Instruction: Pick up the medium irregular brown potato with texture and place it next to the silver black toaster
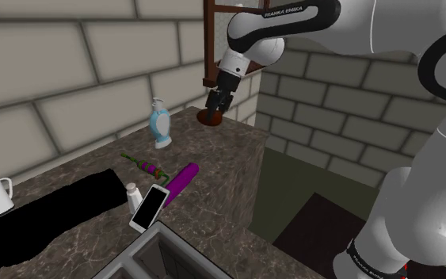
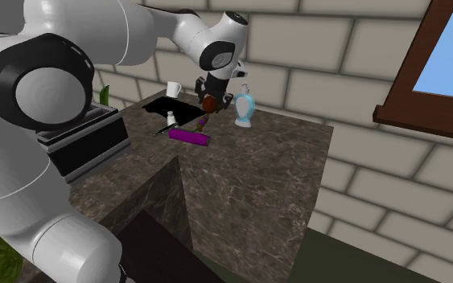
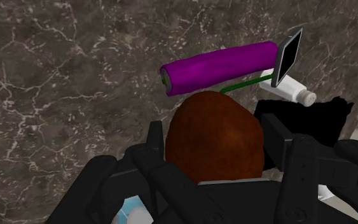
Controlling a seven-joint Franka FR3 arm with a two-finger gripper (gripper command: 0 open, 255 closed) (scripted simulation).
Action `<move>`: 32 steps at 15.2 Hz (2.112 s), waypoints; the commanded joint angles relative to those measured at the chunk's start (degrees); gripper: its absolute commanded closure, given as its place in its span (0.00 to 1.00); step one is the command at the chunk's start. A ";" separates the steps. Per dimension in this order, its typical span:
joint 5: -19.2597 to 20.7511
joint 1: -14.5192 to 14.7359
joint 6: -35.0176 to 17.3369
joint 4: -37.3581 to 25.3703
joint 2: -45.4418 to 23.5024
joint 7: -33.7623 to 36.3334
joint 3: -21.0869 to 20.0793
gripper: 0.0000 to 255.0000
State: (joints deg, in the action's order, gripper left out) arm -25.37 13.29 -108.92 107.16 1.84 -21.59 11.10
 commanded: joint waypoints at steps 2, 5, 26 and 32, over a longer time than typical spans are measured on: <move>0.33 -0.01 2.12 -2.25 0.06 1.03 0.01 1.00; 0.60 -0.07 4.20 -4.47 0.07 1.89 0.07 1.00; 2.26 5.46 -0.38 17.88 24.84 18.79 -11.36 1.00; 0.41 7.72 -1.77 24.11 32.42 25.79 -17.21 1.00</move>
State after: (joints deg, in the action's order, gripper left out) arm -24.51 20.51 -110.33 130.44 33.20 2.65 -4.84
